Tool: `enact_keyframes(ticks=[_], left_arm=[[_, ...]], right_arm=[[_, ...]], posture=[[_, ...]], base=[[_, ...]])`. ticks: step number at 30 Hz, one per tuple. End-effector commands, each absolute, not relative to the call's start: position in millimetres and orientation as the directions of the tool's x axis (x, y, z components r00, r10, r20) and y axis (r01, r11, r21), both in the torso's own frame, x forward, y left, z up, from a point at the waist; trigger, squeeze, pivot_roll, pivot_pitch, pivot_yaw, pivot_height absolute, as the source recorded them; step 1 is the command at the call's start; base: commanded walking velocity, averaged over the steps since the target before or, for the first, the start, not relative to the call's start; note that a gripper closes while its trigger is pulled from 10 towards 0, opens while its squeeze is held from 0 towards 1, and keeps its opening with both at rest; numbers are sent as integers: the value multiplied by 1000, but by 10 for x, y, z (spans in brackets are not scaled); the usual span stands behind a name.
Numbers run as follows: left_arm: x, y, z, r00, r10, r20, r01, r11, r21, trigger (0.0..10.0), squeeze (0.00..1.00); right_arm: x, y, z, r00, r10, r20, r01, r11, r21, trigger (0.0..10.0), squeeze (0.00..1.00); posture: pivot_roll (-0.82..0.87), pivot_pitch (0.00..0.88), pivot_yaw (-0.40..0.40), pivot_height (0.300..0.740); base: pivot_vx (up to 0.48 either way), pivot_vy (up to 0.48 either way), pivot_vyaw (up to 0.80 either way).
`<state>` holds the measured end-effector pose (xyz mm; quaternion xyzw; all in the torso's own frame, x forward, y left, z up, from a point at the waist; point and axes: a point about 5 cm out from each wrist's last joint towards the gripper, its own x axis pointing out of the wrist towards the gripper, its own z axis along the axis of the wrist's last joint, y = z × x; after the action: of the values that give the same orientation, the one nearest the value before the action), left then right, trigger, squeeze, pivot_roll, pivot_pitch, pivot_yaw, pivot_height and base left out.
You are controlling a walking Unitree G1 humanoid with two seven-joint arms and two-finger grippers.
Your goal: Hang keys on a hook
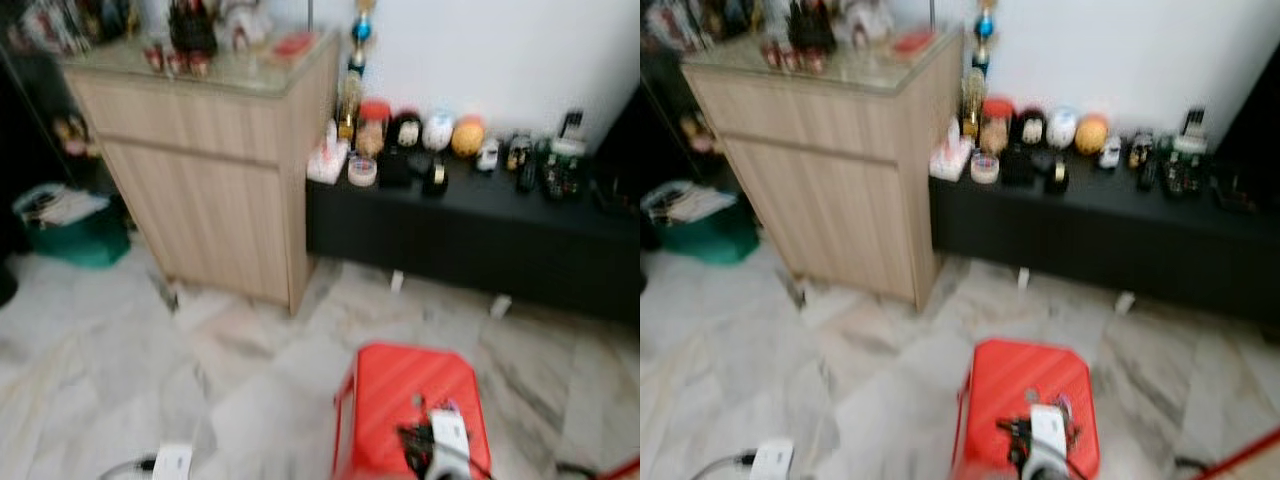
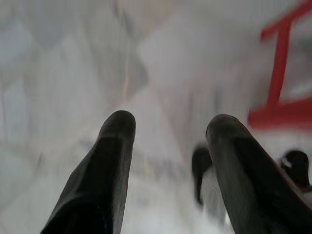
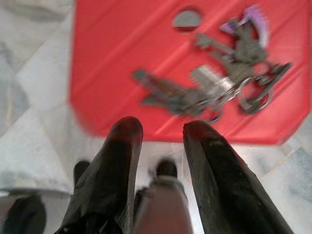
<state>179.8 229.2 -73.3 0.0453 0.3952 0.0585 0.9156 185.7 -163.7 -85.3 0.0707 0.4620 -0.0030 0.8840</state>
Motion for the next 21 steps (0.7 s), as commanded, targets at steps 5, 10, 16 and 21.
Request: enact_keyframes(ticks=[5,10,16,21], left_arm=[[2102,2320,-494,821,122,-558,-72,991,110,10000,0],[2379,2330,-140,946,94,-309,-78,995,65,10000,0],[2395,2190,132,993,45,-106,-40,998,48,10000,0],[2360,2105,276,999,26,-29,-25,999,42,10000,0]], right_arm=[[1906,-1705,-798,662,27,-749,93,988,119,10000,0],[1962,-1719,-733,740,17,-673,84,989,118,10000,0],[2570,-1657,-85,965,9,-261,10,997,74,10000,0],[2527,-1702,-44,978,-7,-209,21,998,66,10000,0]], posture=[[55,13,-27,740],[46,18,-26,740],[42,24,-26,740],[39,23,-26,740]], base=[[0,0,0],[0,0,0],[0,0,0],[0,0,0]])
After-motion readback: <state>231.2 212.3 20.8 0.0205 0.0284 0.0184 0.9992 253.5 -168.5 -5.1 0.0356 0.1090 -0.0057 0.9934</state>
